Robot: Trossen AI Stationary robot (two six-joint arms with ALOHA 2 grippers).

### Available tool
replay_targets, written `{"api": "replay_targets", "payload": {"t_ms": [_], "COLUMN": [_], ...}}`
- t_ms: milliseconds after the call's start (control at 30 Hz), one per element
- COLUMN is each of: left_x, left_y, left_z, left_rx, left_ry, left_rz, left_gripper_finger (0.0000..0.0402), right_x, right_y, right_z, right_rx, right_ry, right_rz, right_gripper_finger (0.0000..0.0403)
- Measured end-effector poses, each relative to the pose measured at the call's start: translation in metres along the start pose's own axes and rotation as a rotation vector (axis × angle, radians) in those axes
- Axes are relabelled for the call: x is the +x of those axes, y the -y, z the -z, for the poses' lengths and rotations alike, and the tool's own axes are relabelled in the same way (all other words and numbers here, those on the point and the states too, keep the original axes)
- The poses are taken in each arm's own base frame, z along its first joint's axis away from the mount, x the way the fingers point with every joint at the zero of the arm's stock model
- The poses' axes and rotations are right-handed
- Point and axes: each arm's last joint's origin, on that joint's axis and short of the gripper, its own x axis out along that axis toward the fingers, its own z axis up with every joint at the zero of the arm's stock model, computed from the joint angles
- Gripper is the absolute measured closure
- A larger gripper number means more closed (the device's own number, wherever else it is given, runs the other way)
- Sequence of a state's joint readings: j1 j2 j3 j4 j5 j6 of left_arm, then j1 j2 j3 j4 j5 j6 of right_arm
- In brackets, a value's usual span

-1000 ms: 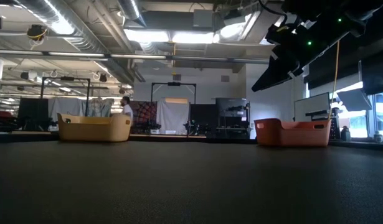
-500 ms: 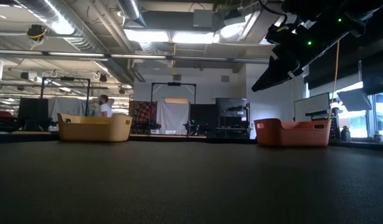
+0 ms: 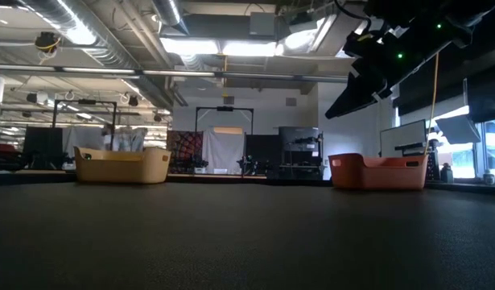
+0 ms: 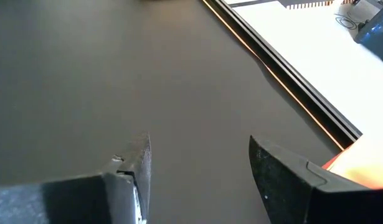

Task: Sort produce into baskets
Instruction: Put the red chili pepper into the gray bin

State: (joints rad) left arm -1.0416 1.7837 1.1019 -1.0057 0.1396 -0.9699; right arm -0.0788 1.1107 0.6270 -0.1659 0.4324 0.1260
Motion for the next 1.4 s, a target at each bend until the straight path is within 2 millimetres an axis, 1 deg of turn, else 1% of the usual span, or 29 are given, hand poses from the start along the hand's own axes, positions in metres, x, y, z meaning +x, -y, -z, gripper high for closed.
{"api": "replay_targets", "payload": {"t_ms": [200, 367, 533, 733, 867, 1033, 1167, 1300, 1400], "left_x": [0.007, 0.009, 0.014, 0.013, 0.009, -0.008, -0.03, -0.055, -0.074], "left_y": [0.006, 0.004, 0.001, -0.008, -0.016, -0.032, -0.051, -0.071, -0.089], "left_z": [0.004, 0.005, 0.006, -0.002, -0.01, -0.014, -0.015, -0.016, -0.017], "left_rx": [0.027, 0.033, 0.058, 0.086, 0.098, 0.087, 0.042, -0.005, -0.049], "left_ry": [-0.021, -0.026, -0.037, -0.033, -0.02, 0.007, 0.097, 0.263, 0.431], "left_rz": [-0.012, -0.022, -0.027, -0.048, -0.052, -0.064, -0.096, -0.122, -0.197], "left_gripper_finger": [0.0252, 0.0265, 0.029, 0.032, 0.0327, 0.0322, 0.0321, 0.0321, 0.032], "right_x": [0.0, 0.0, 0.0, 0.0, 0.0, 0.0, 0.0, 0.0, 0.0], "right_y": [0.0, 0.0, 0.0, 0.0, 0.0, 0.0, -0.001, -0.002, -0.002], "right_z": [-0.001, -0.001, -0.001, -0.001, -0.001, -0.001, -0.001, -0.001, -0.001], "right_rx": [0.003, 0.003, 0.003, 0.003, 0.004, 0.008, 0.009, 0.01, 0.011], "right_ry": [0.007, 0.007, 0.007, 0.007, 0.009, 0.009, 0.007, 0.007, 0.008], "right_rz": [-0.001, -0.001, -0.001, -0.001, -0.001, -0.002, -0.026, -0.046, -0.055], "right_gripper_finger": [0.0196, 0.0196, 0.0196, 0.0196, 0.0196, 0.0196, 0.0196, 0.0196, 0.0196]}}
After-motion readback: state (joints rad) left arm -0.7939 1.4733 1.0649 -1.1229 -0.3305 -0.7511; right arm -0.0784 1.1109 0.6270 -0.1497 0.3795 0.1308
